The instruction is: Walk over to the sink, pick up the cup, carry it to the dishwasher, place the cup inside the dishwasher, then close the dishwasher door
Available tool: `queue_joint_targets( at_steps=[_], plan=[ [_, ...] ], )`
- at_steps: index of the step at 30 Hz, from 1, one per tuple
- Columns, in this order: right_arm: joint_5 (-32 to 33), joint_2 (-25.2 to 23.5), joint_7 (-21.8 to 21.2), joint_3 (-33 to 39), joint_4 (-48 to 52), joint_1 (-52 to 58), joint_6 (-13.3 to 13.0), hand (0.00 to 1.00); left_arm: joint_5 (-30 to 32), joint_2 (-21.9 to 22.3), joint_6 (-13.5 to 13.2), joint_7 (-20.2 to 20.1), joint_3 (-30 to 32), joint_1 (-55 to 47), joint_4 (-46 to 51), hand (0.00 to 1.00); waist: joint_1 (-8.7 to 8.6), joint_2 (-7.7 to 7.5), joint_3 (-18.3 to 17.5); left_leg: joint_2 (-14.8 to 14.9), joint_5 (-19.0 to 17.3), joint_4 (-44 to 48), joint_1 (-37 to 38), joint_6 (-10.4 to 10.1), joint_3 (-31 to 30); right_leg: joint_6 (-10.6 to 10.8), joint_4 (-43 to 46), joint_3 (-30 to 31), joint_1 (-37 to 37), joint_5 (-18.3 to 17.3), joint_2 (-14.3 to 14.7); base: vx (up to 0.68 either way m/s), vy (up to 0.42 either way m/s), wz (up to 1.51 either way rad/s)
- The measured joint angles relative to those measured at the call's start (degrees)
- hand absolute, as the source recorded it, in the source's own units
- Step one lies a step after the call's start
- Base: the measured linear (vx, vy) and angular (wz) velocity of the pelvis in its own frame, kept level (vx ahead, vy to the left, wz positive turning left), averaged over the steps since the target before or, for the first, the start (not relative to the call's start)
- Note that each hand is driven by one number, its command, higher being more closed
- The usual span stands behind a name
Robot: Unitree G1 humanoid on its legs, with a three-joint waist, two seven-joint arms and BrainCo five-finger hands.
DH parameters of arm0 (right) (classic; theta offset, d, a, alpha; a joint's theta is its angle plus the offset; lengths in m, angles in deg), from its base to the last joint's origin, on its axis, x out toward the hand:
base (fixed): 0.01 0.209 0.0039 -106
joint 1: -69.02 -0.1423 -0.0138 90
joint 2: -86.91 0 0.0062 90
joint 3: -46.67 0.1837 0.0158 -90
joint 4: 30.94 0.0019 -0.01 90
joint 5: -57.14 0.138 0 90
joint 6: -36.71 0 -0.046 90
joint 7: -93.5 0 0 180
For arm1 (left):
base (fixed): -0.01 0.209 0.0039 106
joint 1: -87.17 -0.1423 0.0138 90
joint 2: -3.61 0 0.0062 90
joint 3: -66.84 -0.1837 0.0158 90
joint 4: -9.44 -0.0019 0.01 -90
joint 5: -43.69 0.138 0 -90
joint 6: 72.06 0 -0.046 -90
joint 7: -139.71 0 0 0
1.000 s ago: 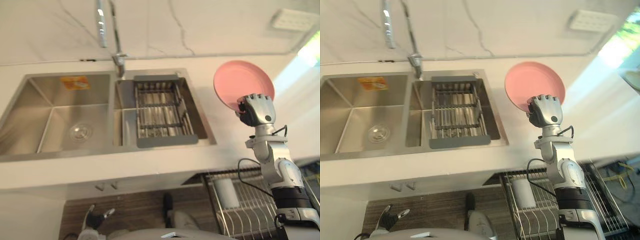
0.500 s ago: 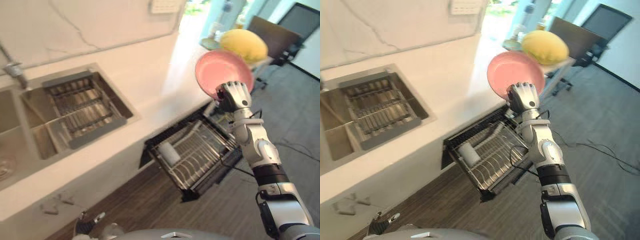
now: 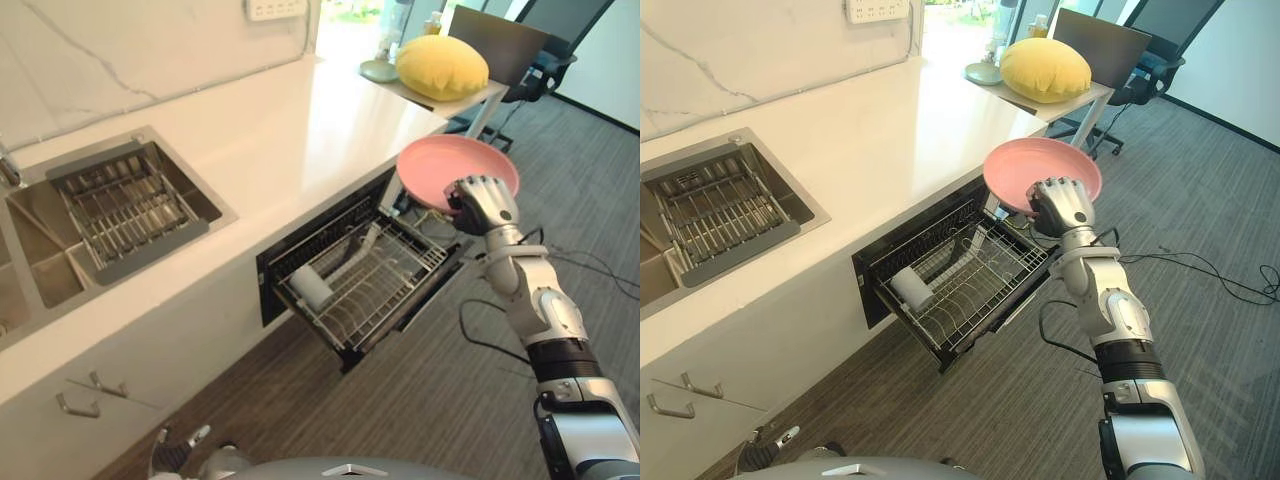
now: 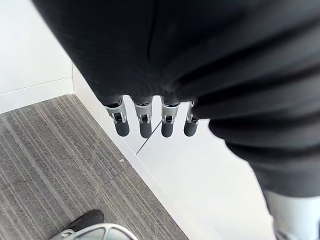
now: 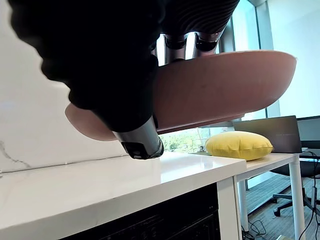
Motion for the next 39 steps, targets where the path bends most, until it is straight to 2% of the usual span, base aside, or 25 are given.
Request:
queue_joint_targets(
  at_steps=[5, 7, 14, 16, 18, 21, 23, 27, 31, 35, 39],
  plan=[
    [-0.2, -1.9, -0.4, -0.1, 0.2, 2.0, -0.4, 1.0, -0.7, 0.0, -0.1, -2.4, 1.7, 0.0, 0.0, 0.0, 0.15, -0.2, 0.8, -0.9, -0.1, 0.0, -2.7, 1.0, -0.9, 0.3, 0.0, -0.4, -2.2, 0.8, -0.8, -0.02, 0.071, 0.09],
    [-0.2, -2.8, -0.5, -0.2, 0.2, 2.0, 0.0, 1.0, -1.7, 0.0, -0.1, -3.0, 2.0, 0.6, 0.0, 0.0, 0.11, -0.19, 2.2, -0.7, -0.2, 1.4, -4.9, 1.5, -1.2, 0.2, 0.0, -0.9, -3.8, 1.4, -1.1, -0.01, 0.05, 0.09],
    [0.2, -3.3, 0.1, -2.9, 0.0, -4.1, 5.7, 1.0, -5.3, -0.5, -1.6, -5.0, 2.0, 7.1, 1.3, 0.0, 0.24, 0.99, 10.8, 1.0, -2.4, 9.9, -17.2, 4.0, -3.5, -0.5, 0.0, -2.0, -11.9, 4.2, -1.5, -0.06, 0.088, 0.1],
    [0.6, -3.3, 0.3, -3.4, -0.8, -6.9, 6.9, 1.0, -7.0, -0.6, -1.9, -5.0, 1.9, 8.4, 2.1, 0.0, 0.19, 1.73, 13.6, 1.0, -2.8, 11.4, -19.0, 4.6, -4.1, -0.5, 0.0, -2.5, -12.7, 4.7, -1.9, -0.06, 0.138, 0.12],
    [0.8, -3.3, 0.3, -5.3, -3.4, -9.9, 7.2, 1.0, -8.3, -0.8, -1.9, -5.1, 1.8, 8.4, 3.1, 0.0, 0.25, 1.89, 14.4, 1.0, -2.8, 12.3, -20.6, 4.8, -4.1, -0.5, 0.1, -2.6, -14.2, 5.2, -2.1, -0.06, 0.135, 0.01],
    [4.0, -3.2, -0.4, -8.7, -6.6, -14.4, 7.4, 1.0, -11.8, -1.6, -2.0, -5.6, 0.1, 8.9, 3.5, 0.0, 0.51, 3.21, 17.7, 1.0, -2.9, 13.6, -22.1, 5.3, -4.5, -0.5, 0.7, -2.6, -15.2, 5.5, -2.6, -0.05, 0.132, 0.01],
    [5.4, -3.1, -1.9, -9.8, -6.8, -16.0, 8.2, 1.0, -13.2, -2.0, -1.9, -6.7, -0.4, 9.5, 3.5, 0.0, 0.74, 3.89, 18.7, 0.8, -2.9, 13.7, -23.8, 5.8, -5.5, -0.7, 0.9, -2.9, -16.7, 5.8, -2.7, -0.06, 0.141, 0.08],
    [8.7, -2.7, -2.5, -11.2, -14.0, -21.8, 11.7, 1.0, -14.9, -2.3, -2.2, -7.7, -2.8, 11.0, 3.6, 0.0, 1.74, 5.21, 20.3, 0.2, -2.2, 13.3, -26.6, 6.8, -5.9, -0.8, 1.1, -3.2, -19.6, 6.5, -3.2, -0.03, 0.102, 0.07],
    [12.0, -0.8, -2.5, -11.9, -19.1, -26.2, 14.5, 1.0, -16.3, -2.1, -2.4, -8.9, -5.3, 11.6, 3.7, 0.0, 1.87, 7.41, 21.6, -1.5, -1.4, 11.7, -27.9, 8.0, -6.3, -0.6, 1.5, -3.3, -21.4, 7.3, -4.4, -0.01, 0.133, 0.07],
    [17.0, 2.4, -2.5, -12.1, -27.9, -31.0, 17.6, 1.0, -20.5, -0.7, -2.3, -10.1, -8.2, 13.3, 5.1, 0.0, 2.48, 10.67, 23.1, -3.6, -0.1, 9.5, -28.9, 9.1, -7.1, -0.2, 1.9, -3.3, -23.1, 8.2, -5.6, -0.02, 0.129, 0.06],
    [20.3, 4.3, -2.5, -12.6, -32.9, -34.2, 19.4, 1.0, -20.5, -0.1, -2.3, -10.1, -10.6, 14.2, 6.1, 0.0, 2.99, 12.5, 23.9, -5.0, 1.5, 7.4, -28.9, 9.4, -7.8, -0.3, 2.7, -3.4, -24.1, 8.5, -6.7, -0.02, 0.117, 0.02]
  ],
)
